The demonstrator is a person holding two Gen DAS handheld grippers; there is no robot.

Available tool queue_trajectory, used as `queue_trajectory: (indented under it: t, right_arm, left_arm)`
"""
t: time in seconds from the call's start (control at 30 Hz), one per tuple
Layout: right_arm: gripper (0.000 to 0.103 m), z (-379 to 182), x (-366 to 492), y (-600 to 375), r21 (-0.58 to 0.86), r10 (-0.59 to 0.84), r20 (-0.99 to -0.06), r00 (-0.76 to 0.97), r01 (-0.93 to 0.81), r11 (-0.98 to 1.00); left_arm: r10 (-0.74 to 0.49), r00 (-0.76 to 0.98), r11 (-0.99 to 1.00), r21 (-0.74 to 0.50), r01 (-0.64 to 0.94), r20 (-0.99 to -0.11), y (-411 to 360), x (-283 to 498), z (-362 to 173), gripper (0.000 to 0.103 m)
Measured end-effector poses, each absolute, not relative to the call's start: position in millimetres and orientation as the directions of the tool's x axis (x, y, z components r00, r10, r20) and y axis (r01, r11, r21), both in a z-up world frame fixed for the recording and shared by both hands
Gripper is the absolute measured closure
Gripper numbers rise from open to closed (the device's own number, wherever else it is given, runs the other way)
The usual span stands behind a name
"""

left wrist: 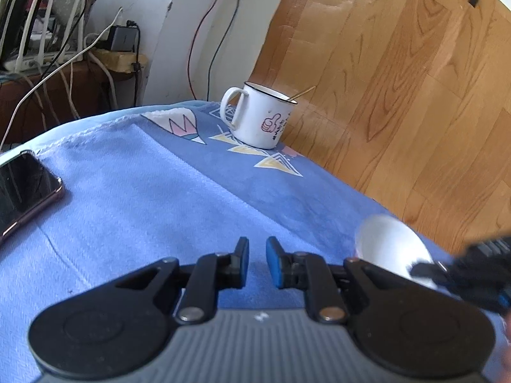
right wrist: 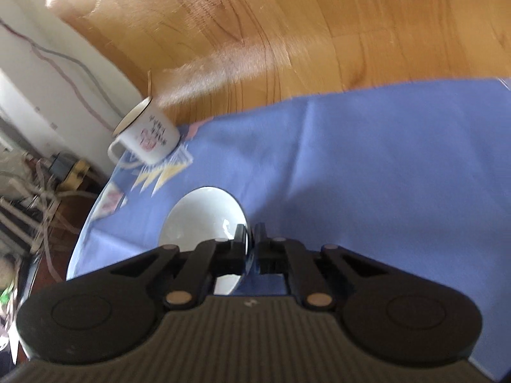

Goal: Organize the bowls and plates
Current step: 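Grasp a bowl rim with the right tool while the left tool grasps the last bowl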

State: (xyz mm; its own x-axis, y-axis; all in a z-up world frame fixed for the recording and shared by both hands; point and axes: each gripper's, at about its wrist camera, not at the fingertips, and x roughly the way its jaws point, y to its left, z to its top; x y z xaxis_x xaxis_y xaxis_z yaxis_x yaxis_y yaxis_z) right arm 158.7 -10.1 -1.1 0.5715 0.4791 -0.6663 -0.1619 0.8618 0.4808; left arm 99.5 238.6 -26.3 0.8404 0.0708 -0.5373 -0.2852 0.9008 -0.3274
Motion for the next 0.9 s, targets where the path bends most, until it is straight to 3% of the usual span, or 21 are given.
queue_trajectory:
  t: [0.27,0.6,0.73,0.9]
  right_arm:
    - [0.096,-2.2,80.4,-74.0,0.49,0.471,-0.673,0.57,-0.133,0.861]
    - [0.095,-6.5,35.1,-107.8,0.507,0.47,-0.653,0.593,-0.119,0.854]
    - [0.091,-8.0,24.7,-110.3,0.49,0.463,-0.631,0.623,-0.143,0.86]
    - [0.091,-8.1,14.3,-114.0,0.466,0.448,-0.597,0.666,-0.166,0.869]
  left_arm:
    - [0.029,0.816,0.974,-0.166,-0.152,-0.578,194.9,98.1,-25.2,0.089]
    - [-0.246,0.751,0.956,-0.283,0.082,-0.613,136.6,48.7,2.5,0.089]
    - [-0.276,0.711,0.953,-0.278,0.118,-0.646,113.5,42.3,-0.5,0.089]
    - [-0.23,0.711,0.97,-0.218,0.109,-0.665,96.6,35.7,-4.1,0.09]
